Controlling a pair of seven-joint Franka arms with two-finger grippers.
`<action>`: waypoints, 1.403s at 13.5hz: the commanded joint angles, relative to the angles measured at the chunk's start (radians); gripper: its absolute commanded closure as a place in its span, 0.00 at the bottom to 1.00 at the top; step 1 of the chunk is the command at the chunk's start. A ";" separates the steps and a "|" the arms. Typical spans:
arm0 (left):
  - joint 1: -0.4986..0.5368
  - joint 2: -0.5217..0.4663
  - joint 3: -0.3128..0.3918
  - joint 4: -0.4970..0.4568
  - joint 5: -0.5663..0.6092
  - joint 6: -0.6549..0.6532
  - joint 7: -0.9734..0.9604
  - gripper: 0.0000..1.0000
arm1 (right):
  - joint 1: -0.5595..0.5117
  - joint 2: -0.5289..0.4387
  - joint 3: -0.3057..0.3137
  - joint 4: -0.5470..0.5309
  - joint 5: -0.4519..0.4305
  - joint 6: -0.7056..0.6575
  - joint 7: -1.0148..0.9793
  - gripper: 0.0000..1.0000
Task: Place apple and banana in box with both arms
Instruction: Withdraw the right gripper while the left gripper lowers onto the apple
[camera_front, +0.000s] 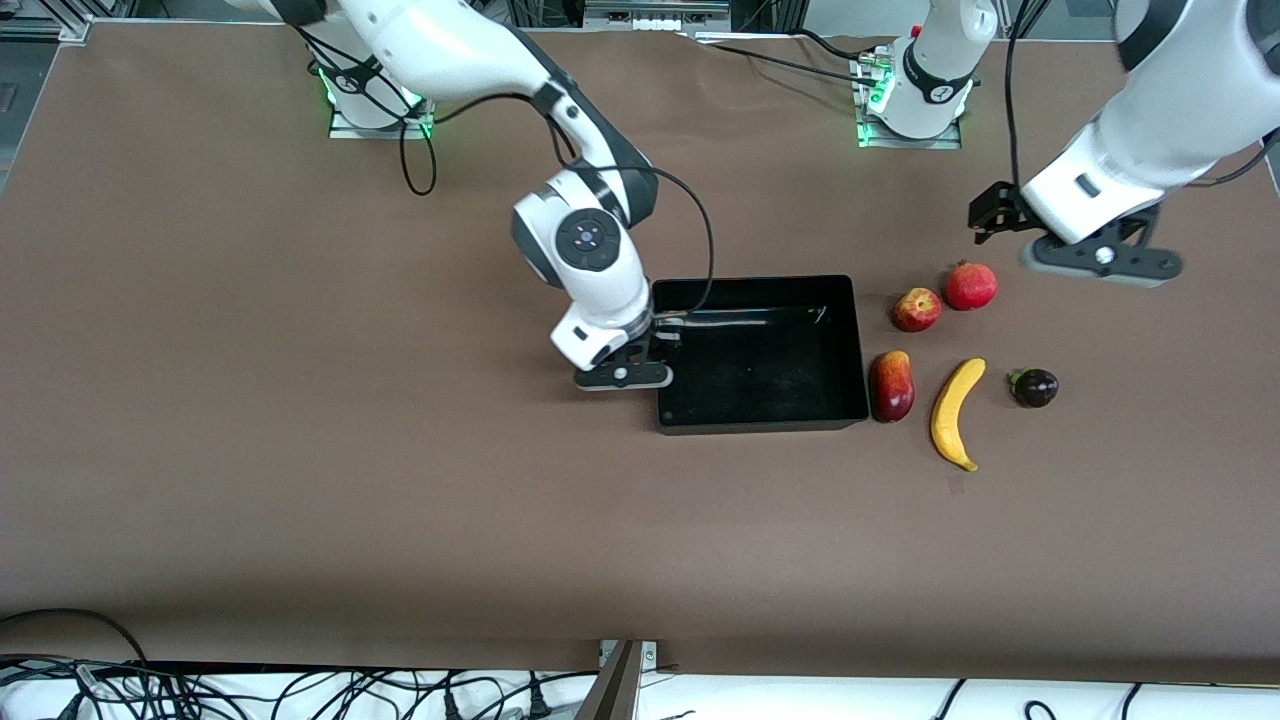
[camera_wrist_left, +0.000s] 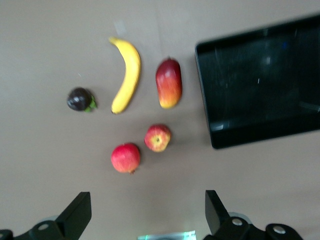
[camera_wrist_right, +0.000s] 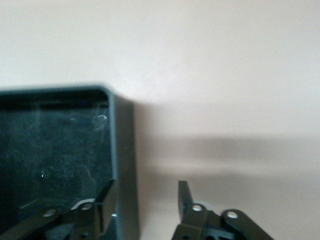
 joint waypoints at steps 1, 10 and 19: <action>0.006 0.062 -0.007 -0.058 0.025 0.012 0.062 0.00 | -0.073 -0.190 -0.041 -0.037 0.004 -0.170 -0.082 0.00; 0.015 0.087 -0.007 -0.601 0.112 0.726 0.085 0.00 | -0.374 -0.771 -0.129 -0.440 0.047 -0.493 -0.526 0.00; 0.075 0.262 -0.010 -0.687 0.165 0.963 0.082 0.10 | -0.614 -0.822 0.017 -0.496 -0.063 -0.473 -0.638 0.00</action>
